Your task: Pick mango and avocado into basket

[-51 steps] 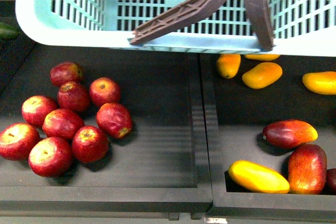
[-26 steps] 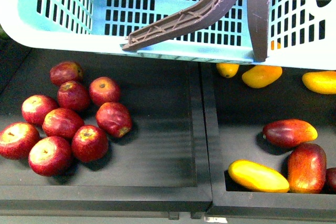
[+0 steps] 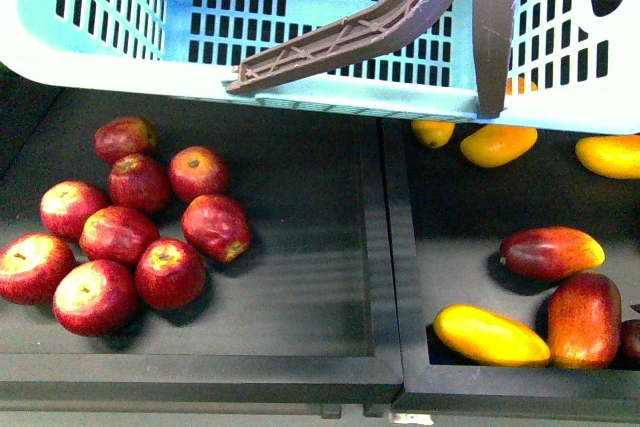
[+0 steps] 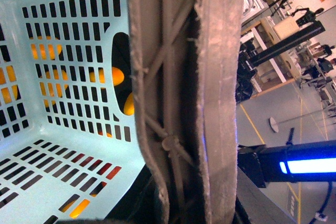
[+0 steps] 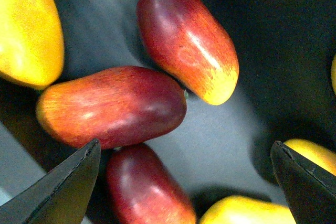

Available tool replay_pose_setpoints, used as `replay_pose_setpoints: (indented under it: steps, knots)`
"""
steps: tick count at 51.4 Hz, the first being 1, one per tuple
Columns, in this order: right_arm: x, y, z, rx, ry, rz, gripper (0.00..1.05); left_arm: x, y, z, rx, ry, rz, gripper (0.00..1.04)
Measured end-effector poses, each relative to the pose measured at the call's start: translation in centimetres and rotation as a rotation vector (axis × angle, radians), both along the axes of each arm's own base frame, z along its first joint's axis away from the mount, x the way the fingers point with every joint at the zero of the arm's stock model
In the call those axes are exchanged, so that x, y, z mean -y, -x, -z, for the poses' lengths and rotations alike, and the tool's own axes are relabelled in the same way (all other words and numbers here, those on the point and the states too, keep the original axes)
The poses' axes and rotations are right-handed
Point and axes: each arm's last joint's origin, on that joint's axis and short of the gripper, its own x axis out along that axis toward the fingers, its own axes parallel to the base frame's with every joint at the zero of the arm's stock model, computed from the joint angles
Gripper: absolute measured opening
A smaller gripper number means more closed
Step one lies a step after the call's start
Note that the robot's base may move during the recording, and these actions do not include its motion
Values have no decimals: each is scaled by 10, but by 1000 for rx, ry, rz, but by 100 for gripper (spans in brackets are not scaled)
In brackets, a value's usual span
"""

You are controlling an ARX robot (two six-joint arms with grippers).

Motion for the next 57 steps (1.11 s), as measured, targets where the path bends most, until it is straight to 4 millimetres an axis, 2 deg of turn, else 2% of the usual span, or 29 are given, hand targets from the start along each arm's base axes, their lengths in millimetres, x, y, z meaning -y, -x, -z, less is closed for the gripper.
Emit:
replay_pose_setpoints:
  steps: [16, 26, 44, 57]
  knots:
    - [-26, -48, 34, -2, 54, -233, 96, 0, 0, 0, -1, 2, 6, 17]
    - [-35, -70, 53, -27, 72, -268, 96, 0, 0, 0, 0, 0, 0, 17]
    - [-41, -95, 69, -38, 89, -296, 96, 0, 0, 0, 0, 1, 3, 17]
    - [-47, -102, 78, -40, 98, -309, 96, 0, 0, 0, 0, 1, 2, 17]
